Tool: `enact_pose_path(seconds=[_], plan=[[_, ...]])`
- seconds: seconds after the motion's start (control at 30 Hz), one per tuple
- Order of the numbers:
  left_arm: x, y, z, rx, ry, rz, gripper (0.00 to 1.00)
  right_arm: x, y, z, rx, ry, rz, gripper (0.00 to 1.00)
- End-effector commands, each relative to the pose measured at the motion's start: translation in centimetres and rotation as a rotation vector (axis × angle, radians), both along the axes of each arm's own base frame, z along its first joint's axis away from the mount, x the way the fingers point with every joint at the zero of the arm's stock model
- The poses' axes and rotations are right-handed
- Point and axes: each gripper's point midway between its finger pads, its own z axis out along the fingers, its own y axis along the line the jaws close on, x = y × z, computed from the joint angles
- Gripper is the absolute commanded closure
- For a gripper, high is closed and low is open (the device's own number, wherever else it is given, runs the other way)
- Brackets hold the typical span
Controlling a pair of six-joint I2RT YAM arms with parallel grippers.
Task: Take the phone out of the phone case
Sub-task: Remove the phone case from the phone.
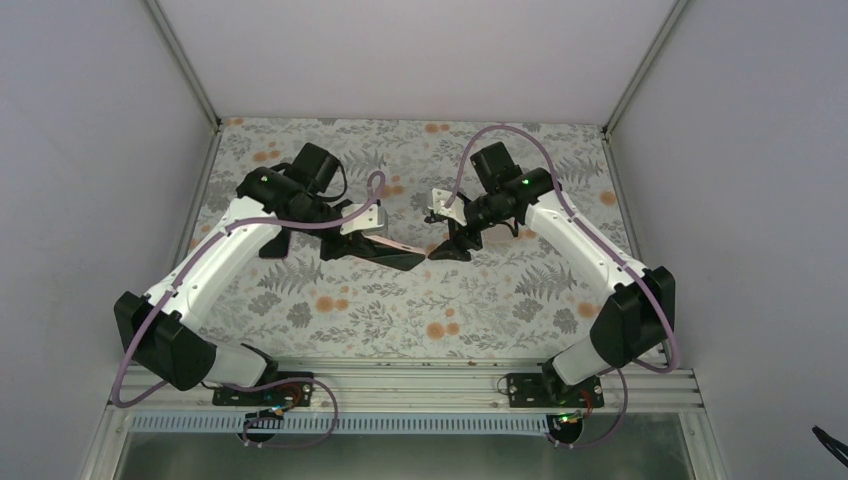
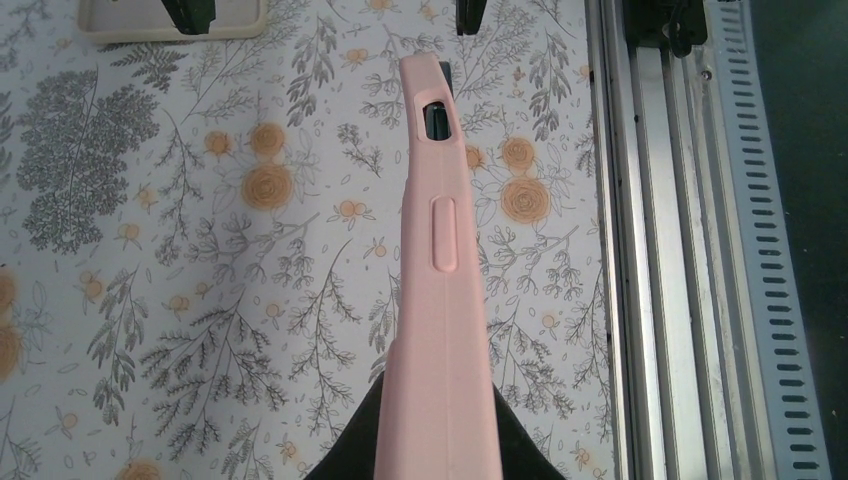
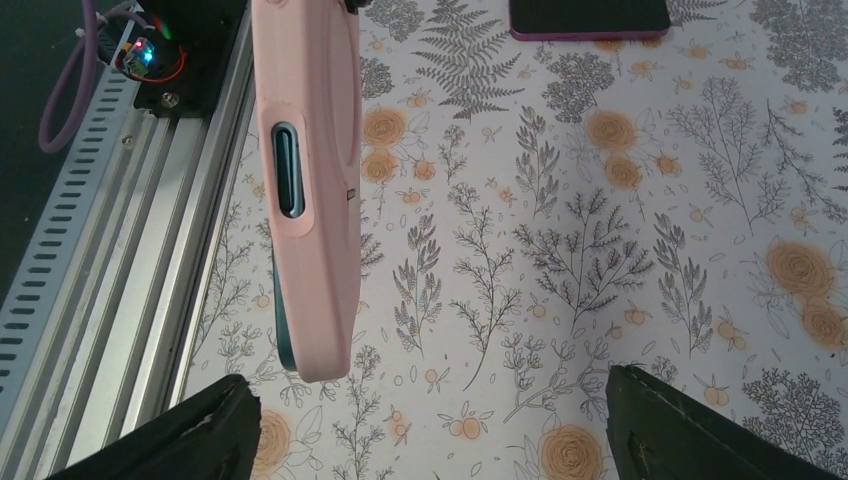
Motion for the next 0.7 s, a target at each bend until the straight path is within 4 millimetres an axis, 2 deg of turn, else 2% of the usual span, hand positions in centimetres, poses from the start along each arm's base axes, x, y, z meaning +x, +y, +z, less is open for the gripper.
enact_pose_path(seconds=[0.0, 0.67], plan=[[0.3, -0.8, 2.0, -0.071, -0.035, -0.014, 0.98, 0.0, 0.4, -0.4, 0.017, 0.022, 0.006, 0.15], [-0.2, -1.1, 2.8, -0.103, -0.022, -0.037, 0.98, 1.6, 1.0, -0.9, 0.008, 0.013, -0.024, 0.19]])
